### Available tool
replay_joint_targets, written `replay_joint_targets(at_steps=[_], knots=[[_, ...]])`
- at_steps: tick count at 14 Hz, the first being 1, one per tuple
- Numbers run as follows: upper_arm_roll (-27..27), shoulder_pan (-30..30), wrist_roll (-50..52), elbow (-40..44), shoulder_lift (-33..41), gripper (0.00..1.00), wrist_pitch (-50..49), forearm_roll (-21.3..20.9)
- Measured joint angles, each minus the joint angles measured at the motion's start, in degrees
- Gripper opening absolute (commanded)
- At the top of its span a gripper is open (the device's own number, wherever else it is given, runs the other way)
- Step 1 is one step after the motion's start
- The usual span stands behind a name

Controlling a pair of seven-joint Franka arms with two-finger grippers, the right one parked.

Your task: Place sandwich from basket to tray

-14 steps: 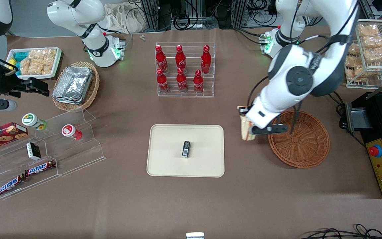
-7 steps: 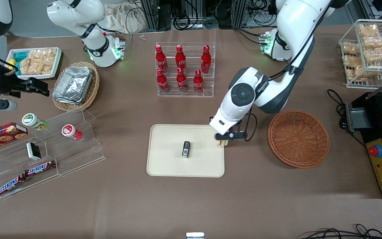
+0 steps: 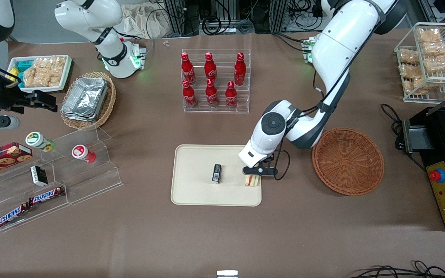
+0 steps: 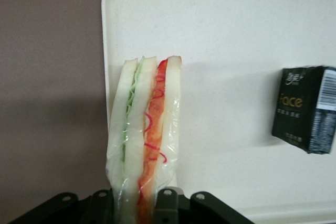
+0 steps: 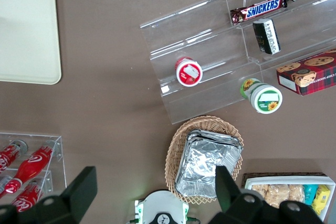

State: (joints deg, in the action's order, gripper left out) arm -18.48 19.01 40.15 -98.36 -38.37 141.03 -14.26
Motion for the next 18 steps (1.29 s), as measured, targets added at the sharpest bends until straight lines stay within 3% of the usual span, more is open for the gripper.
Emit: replay_joint_targets(at_steps=[1, 2, 7, 11, 14, 18], knots=[[0.0, 0.0, 0.0, 0.2, -0.3, 0.9, 0.0, -1.1], [0.0, 0.0, 0.0, 0.3, -0.3, 0.99, 0.0, -1.5], [-0.1, 0.0, 4.0, 1.8, 0.9, 0.99, -0.2, -1.6], [0.0, -0.4, 6.0, 3.0, 8.1, 0.99, -9.7, -0.3], [0.1, -2.8, 2.5, 3.0, 14.2, 0.99, -19.5, 4.2], [0.5, -9.7, -12.3, 3.1, 22.2, 1.0, -33.8, 12.7]])
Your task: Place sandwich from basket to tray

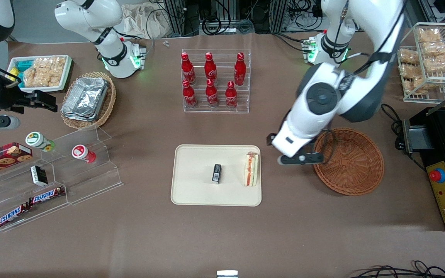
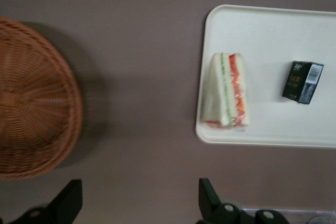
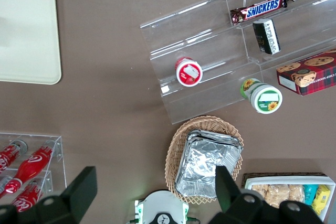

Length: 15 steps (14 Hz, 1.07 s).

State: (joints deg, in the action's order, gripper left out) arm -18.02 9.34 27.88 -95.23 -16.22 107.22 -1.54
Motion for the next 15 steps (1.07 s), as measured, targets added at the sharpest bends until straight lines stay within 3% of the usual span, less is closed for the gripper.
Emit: replay_joint_targets(at_steps=[3, 6, 11, 15], knots=[[0.6, -5.8, -8.3, 0.1, 6.3, 1.0, -9.4, 1.4], [5.8, -6.5, -15.5, -0.1, 12.7, 1.0, -16.5, 1.6], [14.1, -6.5, -25.8, -5.0, 23.1, 1.0, -19.1, 1.7], [14.5, -5.4, -26.8, -5.3, 25.7, 1.0, -18.9, 1.7]])
